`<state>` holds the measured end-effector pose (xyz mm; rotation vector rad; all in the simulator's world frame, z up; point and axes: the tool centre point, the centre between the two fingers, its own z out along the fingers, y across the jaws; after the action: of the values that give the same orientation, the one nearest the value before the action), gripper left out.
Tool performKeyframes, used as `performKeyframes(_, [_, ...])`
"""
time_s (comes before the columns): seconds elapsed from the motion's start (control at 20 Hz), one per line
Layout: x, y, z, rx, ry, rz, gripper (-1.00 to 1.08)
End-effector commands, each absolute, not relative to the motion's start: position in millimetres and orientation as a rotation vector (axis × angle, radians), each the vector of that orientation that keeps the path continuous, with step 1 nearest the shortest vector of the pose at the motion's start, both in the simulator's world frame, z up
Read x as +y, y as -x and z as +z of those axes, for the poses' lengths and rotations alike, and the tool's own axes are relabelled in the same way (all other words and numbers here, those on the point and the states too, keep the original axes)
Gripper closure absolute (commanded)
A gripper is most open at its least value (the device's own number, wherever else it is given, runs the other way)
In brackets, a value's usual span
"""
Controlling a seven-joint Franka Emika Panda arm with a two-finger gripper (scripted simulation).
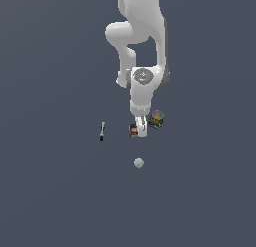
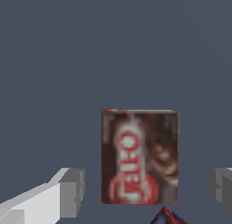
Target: Pick up a designated object from a clutter of objects.
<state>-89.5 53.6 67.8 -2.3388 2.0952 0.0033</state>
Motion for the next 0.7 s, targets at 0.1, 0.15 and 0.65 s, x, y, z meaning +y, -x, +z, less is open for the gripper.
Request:
performKeyframes(0.1, [53.3, 91.3, 65.8, 2.116, 2.322, 0.0, -0.92])
performKeyframes(0.15, [53.4, 91.0, 66.2, 2.11, 2.327, 0.001, -0.92])
performKeyframes(0.65, [53.1, 91.9, 42.5, 2.114, 2.324, 0.001, -0.92])
